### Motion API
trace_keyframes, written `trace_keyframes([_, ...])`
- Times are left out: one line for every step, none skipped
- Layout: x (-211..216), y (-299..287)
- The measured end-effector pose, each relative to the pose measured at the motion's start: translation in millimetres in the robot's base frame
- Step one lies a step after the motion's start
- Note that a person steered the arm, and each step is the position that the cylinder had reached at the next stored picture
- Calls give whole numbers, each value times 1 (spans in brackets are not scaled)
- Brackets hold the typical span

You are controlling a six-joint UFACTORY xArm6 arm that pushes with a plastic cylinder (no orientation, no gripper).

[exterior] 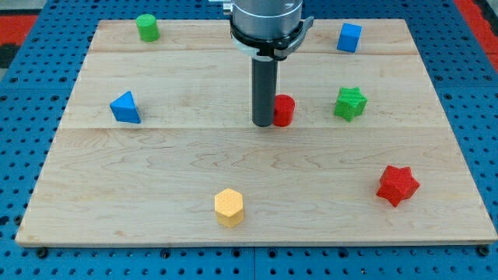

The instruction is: Slide the red circle to the top center

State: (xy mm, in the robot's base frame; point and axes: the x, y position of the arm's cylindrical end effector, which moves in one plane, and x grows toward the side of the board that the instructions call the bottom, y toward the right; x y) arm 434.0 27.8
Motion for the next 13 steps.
trace_keyframes([11, 35])
trace_keyframes([-11, 36])
trace_keyframes([-53, 46])
trace_keyframes([-58, 57])
trace_keyframes([-81, 59])
trace_keyframes([-114, 40])
trace_keyframes([-148, 37])
trace_keyframes([-173, 67])
trace_keyframes([-214, 55])
trace_keyframes([-216, 18])
trace_keyframes([-242, 20])
trace_keyframes([-235, 8])
trace_keyframes([-197, -43])
